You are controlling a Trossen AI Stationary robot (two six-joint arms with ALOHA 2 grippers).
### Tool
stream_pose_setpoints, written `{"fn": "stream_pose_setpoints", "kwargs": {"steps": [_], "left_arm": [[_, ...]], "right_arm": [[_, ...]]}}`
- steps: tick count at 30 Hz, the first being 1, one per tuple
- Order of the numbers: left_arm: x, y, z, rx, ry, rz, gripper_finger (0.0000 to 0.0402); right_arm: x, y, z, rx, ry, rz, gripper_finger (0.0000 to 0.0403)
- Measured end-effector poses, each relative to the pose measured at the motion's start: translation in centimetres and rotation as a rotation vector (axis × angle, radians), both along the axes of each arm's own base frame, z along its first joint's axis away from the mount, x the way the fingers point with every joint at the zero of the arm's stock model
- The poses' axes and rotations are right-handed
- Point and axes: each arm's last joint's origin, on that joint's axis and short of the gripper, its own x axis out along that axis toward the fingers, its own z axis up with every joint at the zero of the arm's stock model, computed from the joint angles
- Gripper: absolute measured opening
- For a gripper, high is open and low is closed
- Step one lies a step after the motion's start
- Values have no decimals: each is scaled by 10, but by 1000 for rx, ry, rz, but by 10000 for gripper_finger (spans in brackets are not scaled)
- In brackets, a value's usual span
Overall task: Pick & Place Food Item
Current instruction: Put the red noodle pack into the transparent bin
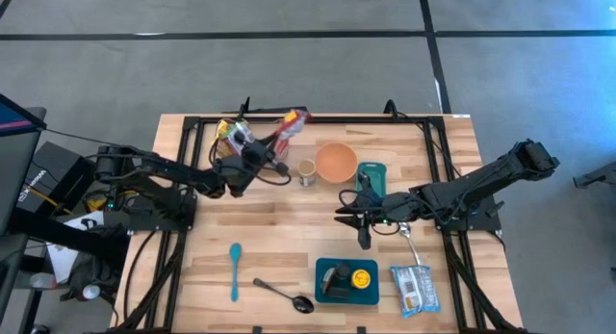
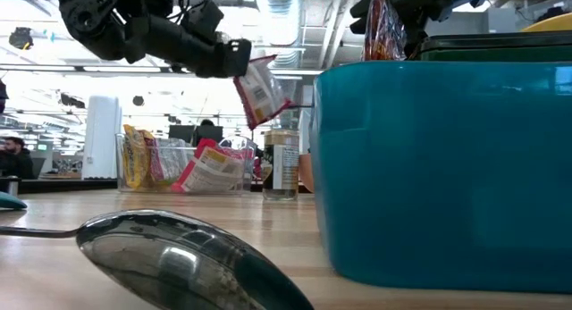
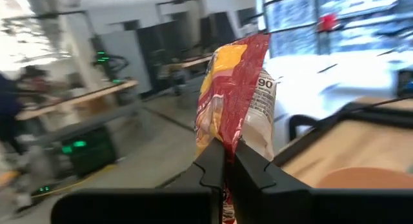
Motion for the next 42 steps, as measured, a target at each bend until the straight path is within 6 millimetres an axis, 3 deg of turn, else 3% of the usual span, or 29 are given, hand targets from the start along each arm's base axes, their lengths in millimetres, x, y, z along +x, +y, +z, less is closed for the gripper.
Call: {"fn": "stream_pose_setpoints", "kwargs": {"steps": [12,20,32,42], "left_arm": [[-7,10,-1,44,145,264,3],[-8,12,-9,8,175,294,3],[-16,21,-37,-131,216,370,3],[-20,16,-49,-177,263,371,3]], "right_arm": [[0,0,0,-1,4,0,92],[0,0,-1,-1,5,0,92],[-1,0,-2,-7,24,-1,92],[-1,0,-2,-7,24,0,92]]}}
